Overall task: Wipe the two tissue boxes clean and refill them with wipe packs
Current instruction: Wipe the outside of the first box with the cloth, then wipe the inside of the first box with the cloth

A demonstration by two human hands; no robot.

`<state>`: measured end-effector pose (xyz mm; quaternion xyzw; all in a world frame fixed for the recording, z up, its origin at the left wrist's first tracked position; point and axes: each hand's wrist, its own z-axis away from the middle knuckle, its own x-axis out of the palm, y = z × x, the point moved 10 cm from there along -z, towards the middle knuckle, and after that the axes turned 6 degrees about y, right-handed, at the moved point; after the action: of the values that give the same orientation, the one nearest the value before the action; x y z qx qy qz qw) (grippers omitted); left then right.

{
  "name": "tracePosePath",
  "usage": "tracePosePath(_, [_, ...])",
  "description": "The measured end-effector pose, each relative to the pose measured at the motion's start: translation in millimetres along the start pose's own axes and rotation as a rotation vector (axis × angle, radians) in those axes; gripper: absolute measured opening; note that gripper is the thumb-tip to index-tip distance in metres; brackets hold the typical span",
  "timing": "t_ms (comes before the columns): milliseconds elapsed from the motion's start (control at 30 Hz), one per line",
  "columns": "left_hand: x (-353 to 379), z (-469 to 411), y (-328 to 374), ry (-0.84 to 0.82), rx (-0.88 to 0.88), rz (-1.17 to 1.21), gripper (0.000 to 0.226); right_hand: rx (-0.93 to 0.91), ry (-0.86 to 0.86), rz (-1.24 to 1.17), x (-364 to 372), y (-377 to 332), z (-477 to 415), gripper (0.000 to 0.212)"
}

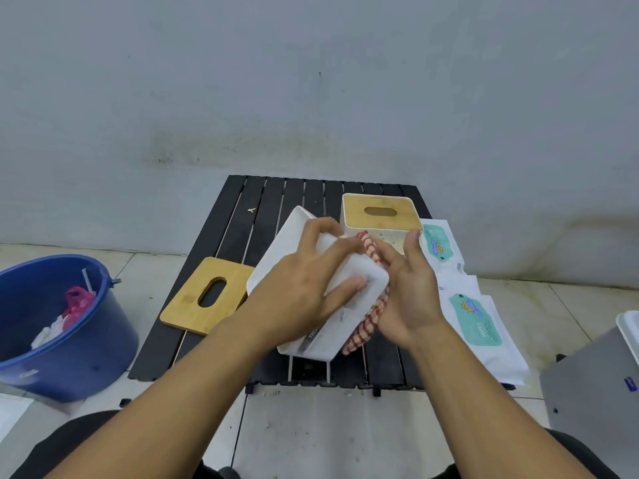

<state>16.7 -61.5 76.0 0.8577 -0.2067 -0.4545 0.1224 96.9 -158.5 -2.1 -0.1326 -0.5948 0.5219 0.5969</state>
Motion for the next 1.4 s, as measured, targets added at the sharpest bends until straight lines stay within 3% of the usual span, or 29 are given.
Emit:
tracePosePath(367, [77.6, 39.9, 32.4, -0.369, 0.375, -0.24, 0.036, 0.102, 0.056, 0.649, -26.8, 2.9, -1.6, 0.039])
tracePosePath(433, [88.7, 47.8, 38.0, -0.393, 0.45, -0.273, 0.032, 0.087, 0.111, 0.805, -34.5, 2.6, -3.3, 0.038])
tracePosePath(567, [105.7, 55.5, 39.2, -0.422, 0.52, -0.35, 0.035, -0.041, 0.225, 1.015, -43.7, -12.5, -7.3, 0.015])
tracePosePath(700, [101.1, 50.9, 38.0, -0.369, 0.538, -0.356, 0.047, -0.105, 0.296, 0.965, -54.6, -23.6, -14.1, 0.009])
tracePosePath(800, [65.3, 35.0, 28.4, -0.276, 0.386, -0.172, 0.059, -0.152, 0.373, 0.877, -64.8, -38.7, -17.0, 0.006])
tracePosePath(867, [25.8, 14.9, -1.4, -0.108, 0.162, -0.059, 0.055, -0.192, 0.42, 0.828, -68.4, -49.7, -16.6, 0.008])
tracePosePath(967, [-22.7, 1.1, -70.7, 0.089, -0.238, -0.081, 0.042, -0.298, 0.435, 0.709, -59.9, -66.2, -9.7, 0.012])
tracePosePath(1033, [-31.5, 6.4, -108.0, 0.047, -0.471, -0.111, 0.037, -0.382, 0.384, 0.535, -40.8, -78.0, -4.7, 0.012])
tracePosePath(1167, [-3.0, 33.8, -141.2, -0.267, -0.729, -0.044, 0.036, -0.506, 0.204, 0.204, 14.2, -89.2, 2.9, 0.01])
tracePosePath(1267, [9.0, 36.3, -145.1, -0.31, -0.748, 0.021, 0.034, -0.595, 0.172, 0.506, 41.2, -70.9, -3.3, 0.012])
tracePosePath(1400, [10.2, 33.5, -146.2, -0.256, -0.788, 0.121, 0.034, -0.529, -0.03, 1.381, 58.8, -11.7, -22.4, 0.013])
